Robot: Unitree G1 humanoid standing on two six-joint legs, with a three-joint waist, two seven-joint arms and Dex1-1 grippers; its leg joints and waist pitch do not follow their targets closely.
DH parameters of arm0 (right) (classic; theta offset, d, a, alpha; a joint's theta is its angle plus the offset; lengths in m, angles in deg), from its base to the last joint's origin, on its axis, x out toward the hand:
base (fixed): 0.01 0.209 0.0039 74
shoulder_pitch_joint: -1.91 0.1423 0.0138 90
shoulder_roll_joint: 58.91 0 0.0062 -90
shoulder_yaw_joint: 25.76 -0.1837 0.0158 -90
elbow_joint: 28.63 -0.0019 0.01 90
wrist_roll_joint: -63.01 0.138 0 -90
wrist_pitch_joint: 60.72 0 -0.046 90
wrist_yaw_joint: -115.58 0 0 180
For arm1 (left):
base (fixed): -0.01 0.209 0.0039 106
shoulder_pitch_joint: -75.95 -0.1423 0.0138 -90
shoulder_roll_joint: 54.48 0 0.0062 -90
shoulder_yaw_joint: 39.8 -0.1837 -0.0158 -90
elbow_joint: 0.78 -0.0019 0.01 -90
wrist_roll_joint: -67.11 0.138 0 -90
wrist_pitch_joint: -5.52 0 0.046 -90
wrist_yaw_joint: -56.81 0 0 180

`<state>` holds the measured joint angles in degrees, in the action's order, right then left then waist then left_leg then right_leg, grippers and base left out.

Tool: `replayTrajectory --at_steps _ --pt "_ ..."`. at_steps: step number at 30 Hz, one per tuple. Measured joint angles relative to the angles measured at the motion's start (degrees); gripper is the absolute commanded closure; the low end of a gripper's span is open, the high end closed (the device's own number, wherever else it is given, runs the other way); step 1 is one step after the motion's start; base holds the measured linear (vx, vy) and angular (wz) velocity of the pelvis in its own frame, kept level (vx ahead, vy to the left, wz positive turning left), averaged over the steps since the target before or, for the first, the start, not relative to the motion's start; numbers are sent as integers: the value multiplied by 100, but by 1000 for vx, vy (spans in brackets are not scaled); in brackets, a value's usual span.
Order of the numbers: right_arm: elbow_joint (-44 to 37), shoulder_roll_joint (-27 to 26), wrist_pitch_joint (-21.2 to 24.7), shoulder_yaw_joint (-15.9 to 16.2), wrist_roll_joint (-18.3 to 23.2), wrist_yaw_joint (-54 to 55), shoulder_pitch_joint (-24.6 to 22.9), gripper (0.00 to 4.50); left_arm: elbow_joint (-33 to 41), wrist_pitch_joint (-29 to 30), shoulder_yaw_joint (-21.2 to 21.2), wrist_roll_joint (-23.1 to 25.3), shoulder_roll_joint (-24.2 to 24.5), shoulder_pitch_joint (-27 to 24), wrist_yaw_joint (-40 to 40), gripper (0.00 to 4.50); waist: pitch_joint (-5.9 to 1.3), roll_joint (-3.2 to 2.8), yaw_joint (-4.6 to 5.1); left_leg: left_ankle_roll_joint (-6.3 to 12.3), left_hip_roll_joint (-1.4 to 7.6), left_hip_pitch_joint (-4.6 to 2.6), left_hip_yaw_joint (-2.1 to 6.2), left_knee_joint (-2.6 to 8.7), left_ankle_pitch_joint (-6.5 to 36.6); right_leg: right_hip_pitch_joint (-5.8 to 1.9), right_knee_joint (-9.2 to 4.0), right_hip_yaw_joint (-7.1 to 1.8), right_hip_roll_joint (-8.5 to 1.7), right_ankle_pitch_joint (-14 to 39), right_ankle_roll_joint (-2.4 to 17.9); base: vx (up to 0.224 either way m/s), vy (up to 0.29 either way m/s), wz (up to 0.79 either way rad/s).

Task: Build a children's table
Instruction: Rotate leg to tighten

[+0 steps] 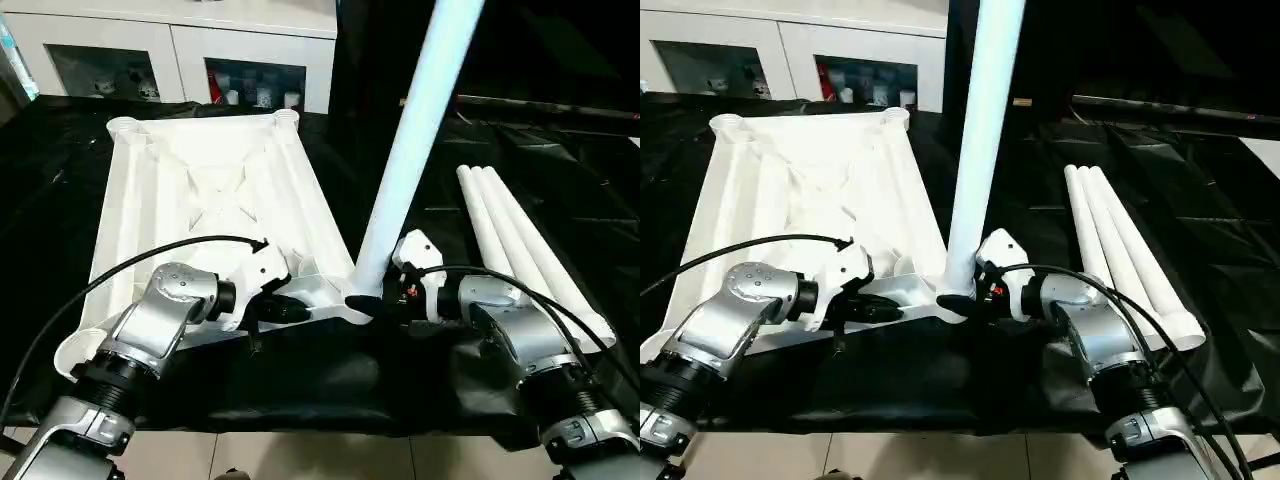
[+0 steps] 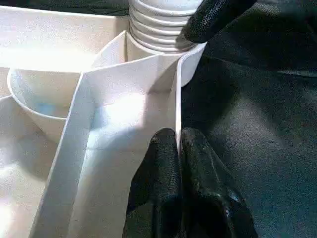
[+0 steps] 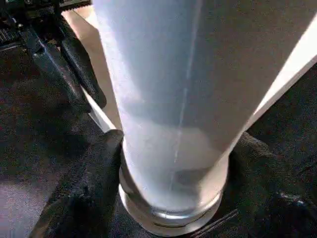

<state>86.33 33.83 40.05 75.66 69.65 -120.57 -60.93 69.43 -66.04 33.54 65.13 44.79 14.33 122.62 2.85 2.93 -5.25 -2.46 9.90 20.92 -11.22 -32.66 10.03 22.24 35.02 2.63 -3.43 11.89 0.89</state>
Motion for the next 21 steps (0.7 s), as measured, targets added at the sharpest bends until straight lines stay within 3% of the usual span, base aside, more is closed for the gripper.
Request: replayTrajectory --at_steps 5,7,14,21 --pt "360 -481 -26 -306 -4 847 -1 179 -177 48 41 119 -203 84 -462 450 -7 10 39 -3 2 -41 0 -5 -3 -26 10 -1 0 -7 8 0 0 0" --pt "760 -846 -30 -533 -7 1677 162 181 -443 167 55 291 -478 252 -1017 450 -9 14 53 -8 2 -81 0 -8 -6 -53 6 -3 0 7 -16 0 0 0" --pt "1697 -1830 -178 -1100 -110 3885 730 181 -865 736 204 469 -1290 643 -2315 450 -10 19 139 -15 2 -80 1 -10 -10 -40 0 -5 0 2 -9 0 0 0" --pt "2099 -1982 -482 -1115 -280 4309 989 181 -821 923 278 508 -1433 696 -2536 450 -14 24 171 -14 2 -71 1 -2 -4 -37 0 -3 0 -23 19 0 0 0"
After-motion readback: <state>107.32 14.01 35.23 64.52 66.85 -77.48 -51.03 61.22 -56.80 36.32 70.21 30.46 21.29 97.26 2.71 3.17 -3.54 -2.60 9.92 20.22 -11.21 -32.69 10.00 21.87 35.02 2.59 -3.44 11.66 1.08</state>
